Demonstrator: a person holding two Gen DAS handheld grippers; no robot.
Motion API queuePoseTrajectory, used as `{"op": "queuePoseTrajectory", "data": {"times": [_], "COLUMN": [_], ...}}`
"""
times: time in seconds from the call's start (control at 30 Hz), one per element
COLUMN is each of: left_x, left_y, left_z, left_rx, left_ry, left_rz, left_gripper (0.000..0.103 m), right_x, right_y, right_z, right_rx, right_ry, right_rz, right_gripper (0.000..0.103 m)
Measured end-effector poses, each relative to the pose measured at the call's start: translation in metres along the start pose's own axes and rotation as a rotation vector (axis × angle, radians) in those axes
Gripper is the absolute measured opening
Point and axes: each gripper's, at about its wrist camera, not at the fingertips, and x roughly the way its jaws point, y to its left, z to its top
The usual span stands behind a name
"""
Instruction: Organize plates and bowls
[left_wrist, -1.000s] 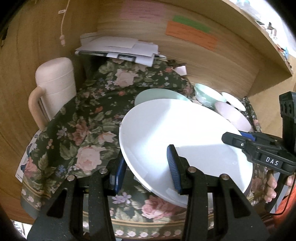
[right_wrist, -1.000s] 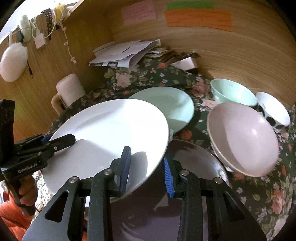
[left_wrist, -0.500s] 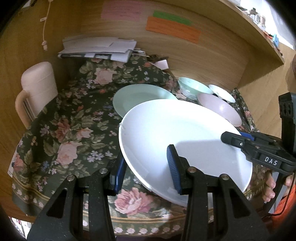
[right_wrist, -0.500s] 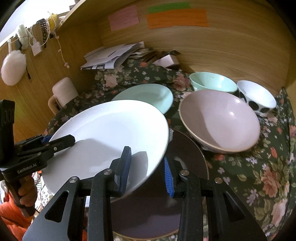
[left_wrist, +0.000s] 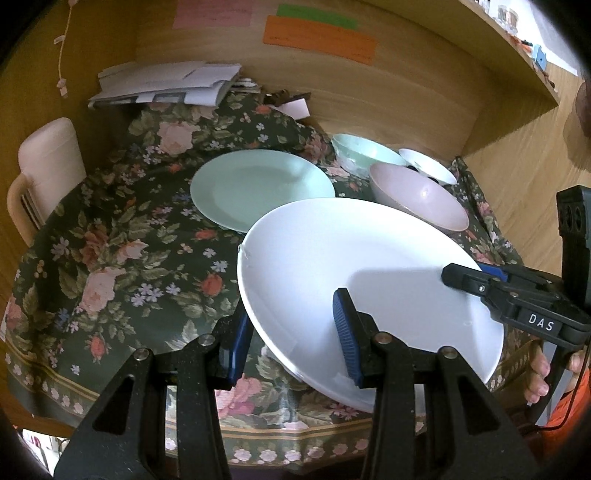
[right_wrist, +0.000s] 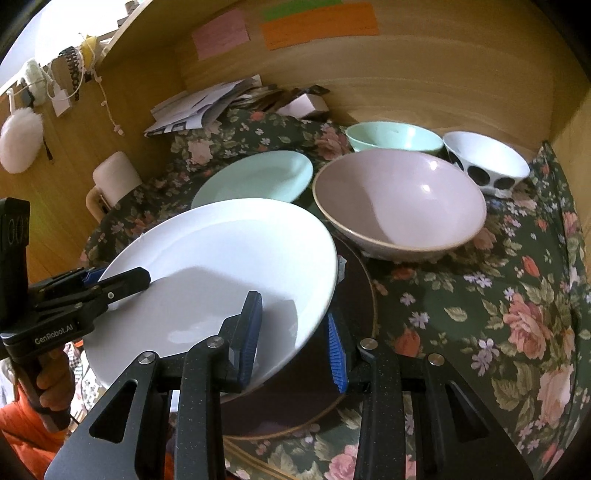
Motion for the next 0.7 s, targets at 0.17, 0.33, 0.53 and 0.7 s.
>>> {"op": "queuePoseTrajectory", "data": {"times": [0.17,0.33,0.53,0.7], "left_x": [0.005,0.010,0.017,0.020], "left_y": [-0.007,-0.012,-0.014,-0.014], "left_z": [-0.003,-0.005,-0.008,-0.009], "left_rx": [0.009,0.015,0.012,0.016], "left_ry": [0.016,0.032,0.051,0.059], "left_rz": [-0.002,-0.002,0.005,0.010], "left_gripper": [0.043,0.043,0.043,0.043], "right_x": [0.000,0.003,0.007,0.008], "right_y": [-0.007,-0.012,-0.013,-0.012], "right_z": [-0.006,-0.011,-0.015,-0.016], "right_rx": [0.018,0.035,0.044,0.045], "right_ry": [0.012,0.026,0.042,0.045], "right_rz": [0.000,0.003,0.010,0.011], "right_gripper": [0.030,0.030,0.030,0.030]}}
